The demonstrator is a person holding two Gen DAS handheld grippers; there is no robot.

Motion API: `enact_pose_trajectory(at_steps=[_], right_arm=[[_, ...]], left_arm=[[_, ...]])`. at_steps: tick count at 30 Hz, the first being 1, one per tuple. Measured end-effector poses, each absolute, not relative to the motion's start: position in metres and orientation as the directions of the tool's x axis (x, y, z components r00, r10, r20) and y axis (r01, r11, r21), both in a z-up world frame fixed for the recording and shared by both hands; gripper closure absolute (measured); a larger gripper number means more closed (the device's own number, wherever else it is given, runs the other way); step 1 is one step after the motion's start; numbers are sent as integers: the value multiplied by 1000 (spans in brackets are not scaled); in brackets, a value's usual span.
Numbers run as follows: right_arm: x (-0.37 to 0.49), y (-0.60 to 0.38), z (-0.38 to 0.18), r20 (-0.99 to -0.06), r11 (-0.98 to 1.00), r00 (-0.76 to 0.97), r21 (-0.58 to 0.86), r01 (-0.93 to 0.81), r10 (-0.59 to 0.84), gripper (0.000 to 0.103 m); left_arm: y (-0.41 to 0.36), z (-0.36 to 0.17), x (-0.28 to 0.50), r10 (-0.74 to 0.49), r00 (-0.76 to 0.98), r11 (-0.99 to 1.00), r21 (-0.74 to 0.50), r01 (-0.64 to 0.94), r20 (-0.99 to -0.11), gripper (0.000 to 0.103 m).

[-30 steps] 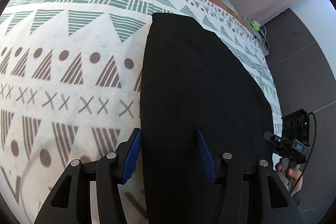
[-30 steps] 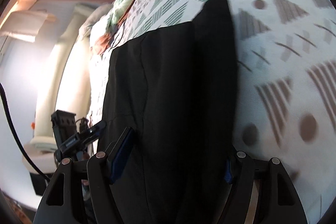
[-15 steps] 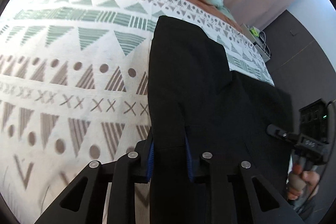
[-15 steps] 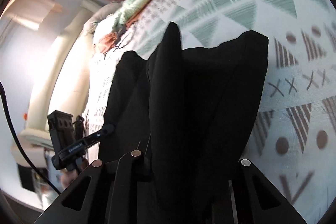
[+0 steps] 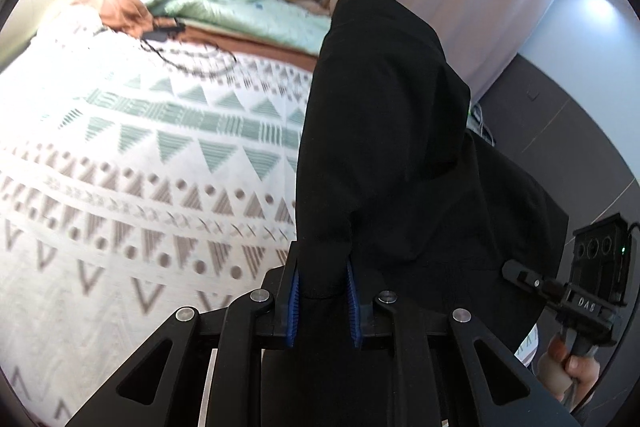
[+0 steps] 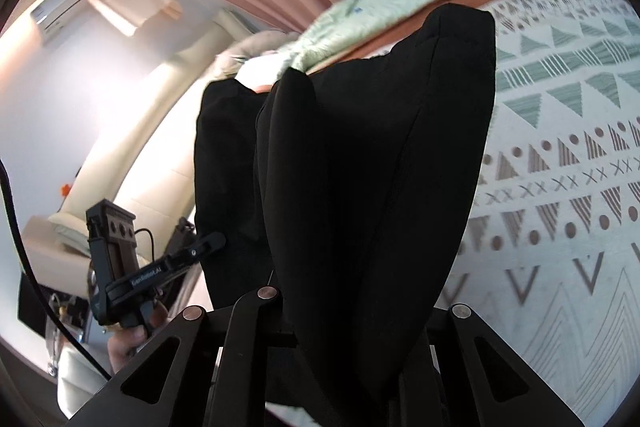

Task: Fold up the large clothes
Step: 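Lift the folded bundle with both grippers and carry it toward the bed's headboard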

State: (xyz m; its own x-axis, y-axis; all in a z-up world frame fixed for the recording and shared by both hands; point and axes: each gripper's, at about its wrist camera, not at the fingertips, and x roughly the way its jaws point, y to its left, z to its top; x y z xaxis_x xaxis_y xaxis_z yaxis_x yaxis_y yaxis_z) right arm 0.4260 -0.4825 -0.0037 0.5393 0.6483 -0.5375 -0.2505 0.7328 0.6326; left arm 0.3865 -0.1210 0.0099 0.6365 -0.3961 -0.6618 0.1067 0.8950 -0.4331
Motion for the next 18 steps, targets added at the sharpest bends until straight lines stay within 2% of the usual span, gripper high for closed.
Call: enact_pose_trajectory(at_steps=[8,18], right_arm=[[401,-423,45,-460,699,559,623,-350,690,87],[399,-316,79,-390,608,478,624,-491,787,87]], left_arm=[[-61,61,351,-360,709,902,-419,100,-606,84],[52,105,311,-276,778,920,-389,45,-564,84]])
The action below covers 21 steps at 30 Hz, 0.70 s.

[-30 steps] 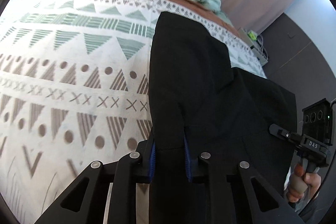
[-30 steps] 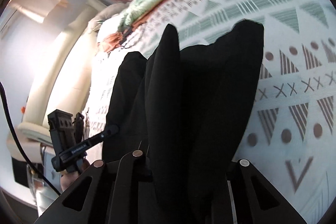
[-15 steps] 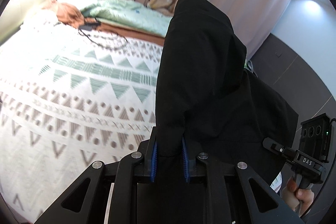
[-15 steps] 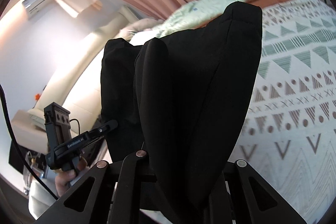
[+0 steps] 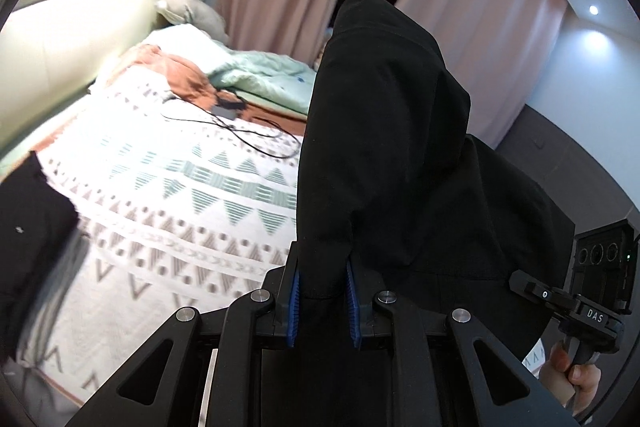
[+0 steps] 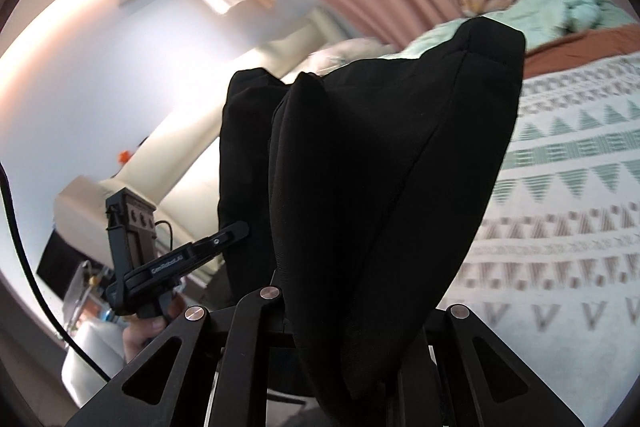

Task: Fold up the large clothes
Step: 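Lift the folded bundle with both grippers and carry it toward the bed's headboard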

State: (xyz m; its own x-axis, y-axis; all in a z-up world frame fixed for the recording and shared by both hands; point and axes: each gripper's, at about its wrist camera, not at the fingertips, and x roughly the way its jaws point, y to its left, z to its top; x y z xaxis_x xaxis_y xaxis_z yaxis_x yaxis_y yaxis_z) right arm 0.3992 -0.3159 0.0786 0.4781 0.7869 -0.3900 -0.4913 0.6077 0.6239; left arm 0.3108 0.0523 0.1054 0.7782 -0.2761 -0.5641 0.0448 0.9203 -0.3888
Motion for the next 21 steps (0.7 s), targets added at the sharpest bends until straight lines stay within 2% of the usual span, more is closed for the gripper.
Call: enact_pose_trajectory(at_steps=[11,21], right_arm=[[400,-184,92,-368,511,354,622,-593,860,87],[377,-68,104,-365,397,205,597,-697,908,87]], left_arm=[[186,132,272,-144,839,919,-385,-82,-524,84],[263,155,235,-30,867,928,-336,-161,-498,84]])
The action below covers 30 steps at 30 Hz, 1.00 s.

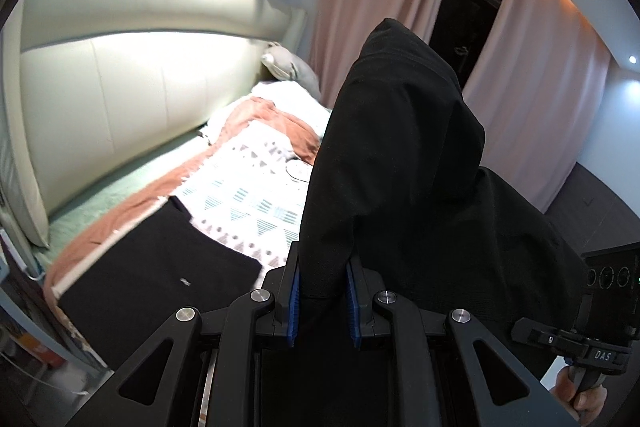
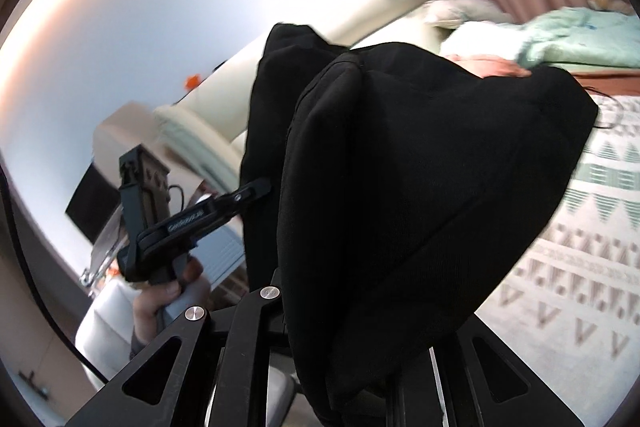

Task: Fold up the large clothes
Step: 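Lift the folded bundle with both grippers and carry it toward the bed's headboard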

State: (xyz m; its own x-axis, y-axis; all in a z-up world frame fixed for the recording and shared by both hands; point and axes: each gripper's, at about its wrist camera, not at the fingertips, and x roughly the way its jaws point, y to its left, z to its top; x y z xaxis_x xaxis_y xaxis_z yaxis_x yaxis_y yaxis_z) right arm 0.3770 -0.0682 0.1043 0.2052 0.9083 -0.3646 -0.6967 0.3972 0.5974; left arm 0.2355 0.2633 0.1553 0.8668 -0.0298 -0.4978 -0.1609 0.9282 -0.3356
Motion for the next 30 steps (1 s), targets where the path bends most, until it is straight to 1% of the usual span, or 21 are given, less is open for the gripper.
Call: enact_pose_trajectory(at_steps=[14,22,25,30], right_arm=[[358,71,84,-393,292,35,618,-730,919,87],[354,136,61,-385,223,-79,676,-702,919,87],[355,147,49,-388,215,-107,696,-685,916,87],[373,157,30,-401,224,-121,708,-670,908,87]], left_arm=[[360,161,205,107,845,929,-251,-274,-525,84],[416,167,189,182,816,904,-232,-358,-549,84],[438,155,196,200,797,896,-222,-384,-569,84],[450,137,217,206,775,887,-221,-406,-598,84]])
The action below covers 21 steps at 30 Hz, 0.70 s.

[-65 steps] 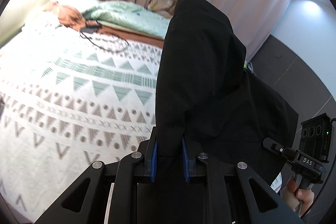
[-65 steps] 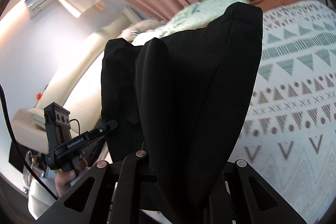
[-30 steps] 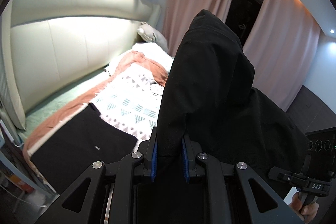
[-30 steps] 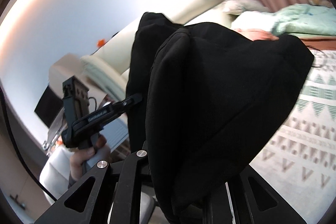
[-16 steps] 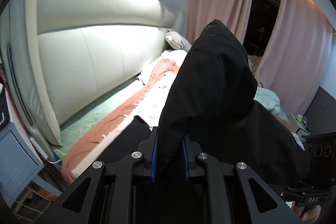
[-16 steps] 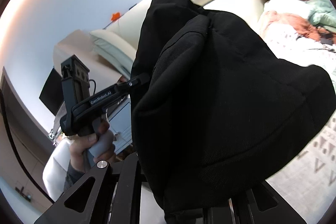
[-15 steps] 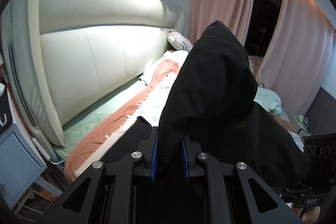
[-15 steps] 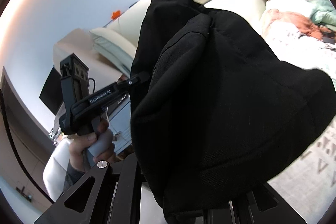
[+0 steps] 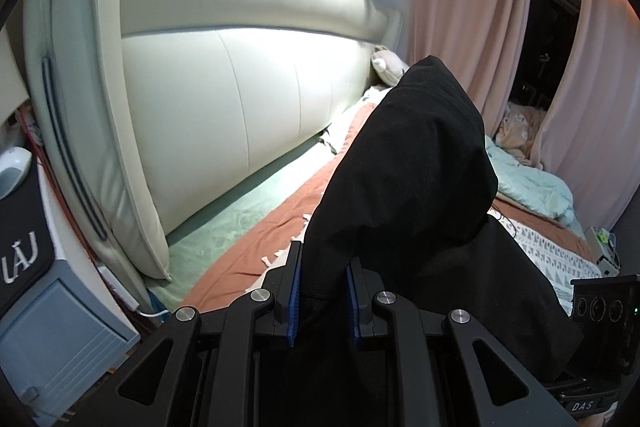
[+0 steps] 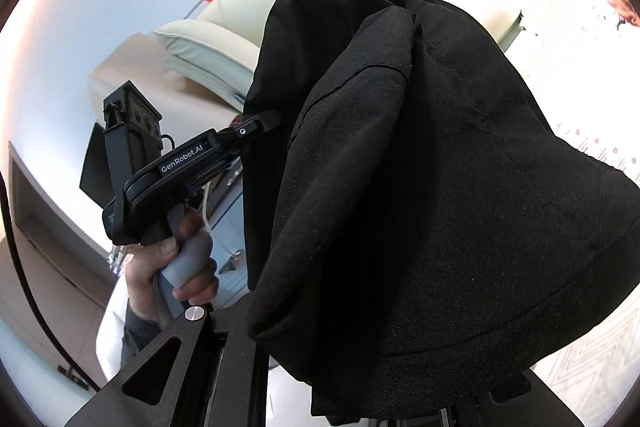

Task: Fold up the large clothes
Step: 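Lift the folded bundle with both grippers and carry it toward the bed's headboard, then lower the bundle onto the bed corner and open both grippers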

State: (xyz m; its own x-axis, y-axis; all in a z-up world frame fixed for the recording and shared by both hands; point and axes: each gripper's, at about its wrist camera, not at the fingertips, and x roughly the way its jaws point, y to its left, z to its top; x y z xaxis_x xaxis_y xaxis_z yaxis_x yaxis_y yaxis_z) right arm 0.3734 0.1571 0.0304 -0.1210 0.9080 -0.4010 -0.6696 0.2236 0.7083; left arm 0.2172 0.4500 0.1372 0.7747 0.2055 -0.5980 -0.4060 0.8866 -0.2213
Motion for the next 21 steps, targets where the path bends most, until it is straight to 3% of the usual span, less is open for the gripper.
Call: enact_pose_trajectory(at_steps=[15,21], right_arm=[[465,137,-88,-455,334,-120,785,-521,882,88],[486,128,-140,-487,395,-121,809,-435,865,88]], left_arm=[[485,46,325,207,638,861,-172,-479,-741,84],[488,17,338,320,525,836,-26,-549,-788,65]])
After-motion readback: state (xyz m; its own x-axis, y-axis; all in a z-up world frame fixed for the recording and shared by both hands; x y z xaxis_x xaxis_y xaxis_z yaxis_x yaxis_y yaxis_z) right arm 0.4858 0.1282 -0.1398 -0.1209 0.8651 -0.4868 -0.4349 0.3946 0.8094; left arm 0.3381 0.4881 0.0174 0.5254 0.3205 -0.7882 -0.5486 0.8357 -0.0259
